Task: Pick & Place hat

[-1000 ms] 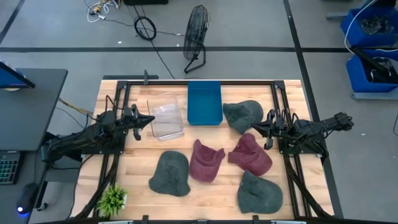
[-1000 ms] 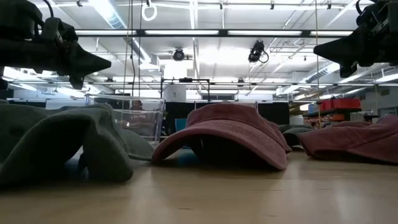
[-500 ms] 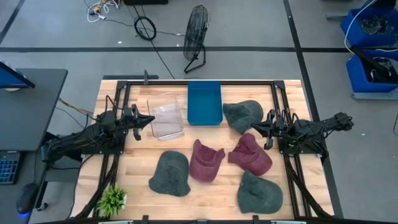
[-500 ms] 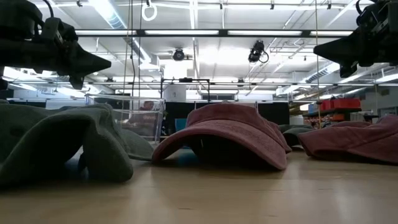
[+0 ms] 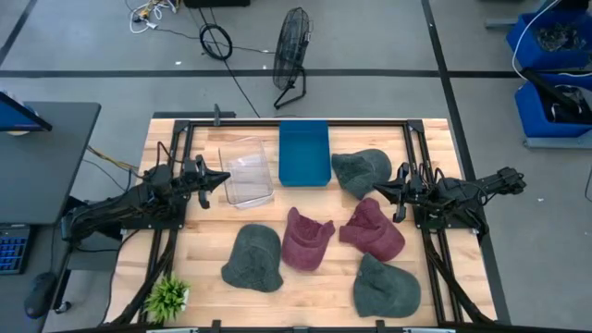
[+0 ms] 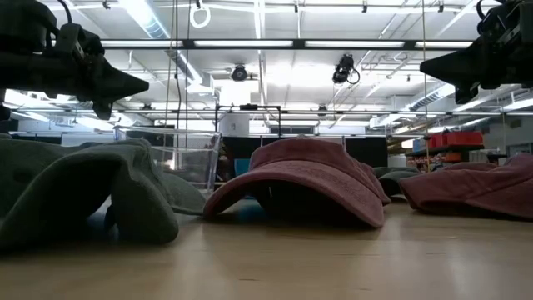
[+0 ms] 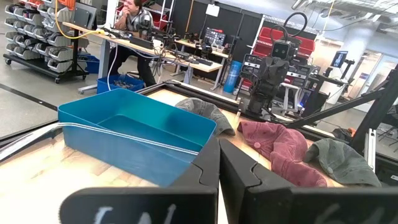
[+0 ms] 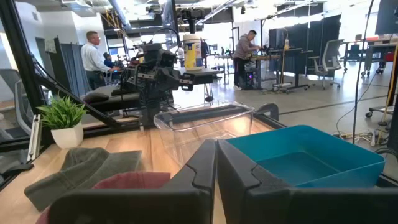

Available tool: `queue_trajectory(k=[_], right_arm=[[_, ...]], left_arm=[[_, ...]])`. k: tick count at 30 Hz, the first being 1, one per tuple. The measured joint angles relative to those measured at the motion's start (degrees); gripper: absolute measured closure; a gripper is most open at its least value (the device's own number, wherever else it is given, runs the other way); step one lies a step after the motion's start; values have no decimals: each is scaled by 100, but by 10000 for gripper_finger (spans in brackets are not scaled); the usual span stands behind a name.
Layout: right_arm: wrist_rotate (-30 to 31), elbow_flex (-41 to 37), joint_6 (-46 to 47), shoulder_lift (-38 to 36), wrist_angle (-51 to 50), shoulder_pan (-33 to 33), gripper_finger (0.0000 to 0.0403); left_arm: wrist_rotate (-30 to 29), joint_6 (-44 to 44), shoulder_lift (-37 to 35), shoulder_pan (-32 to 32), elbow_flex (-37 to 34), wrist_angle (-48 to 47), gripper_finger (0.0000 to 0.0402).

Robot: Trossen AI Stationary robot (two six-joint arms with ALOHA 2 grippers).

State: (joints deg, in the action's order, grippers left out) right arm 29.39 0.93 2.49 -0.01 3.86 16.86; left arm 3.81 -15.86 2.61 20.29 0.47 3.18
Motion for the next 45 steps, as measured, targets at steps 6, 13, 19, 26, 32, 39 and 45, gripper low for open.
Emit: queue_trajectory(k=[6,13,19,26,32,39,45], right_arm=[[0,0,0,0,0,0,381],[0,0,0,0,0,0,381],[0,0,-1,0,0,0,381],[0,0,-1,0,0,0,381],[0,0,-1,0,0,0,381],[0,0,-1,0,0,0,381],[0,1,-138,0,2,0,381]], left_arm=[[-1,0,-1,0,1,0,399],[-1,0,0,-1,0,0,399],[-1,2,0,0,1,4,399],[-140,38,0,14,0,93,399],[-332,-551,0,16,1,99,399],[-236,-25,0,16,2,289,399],[-222,649,22,16,105,553,390]])
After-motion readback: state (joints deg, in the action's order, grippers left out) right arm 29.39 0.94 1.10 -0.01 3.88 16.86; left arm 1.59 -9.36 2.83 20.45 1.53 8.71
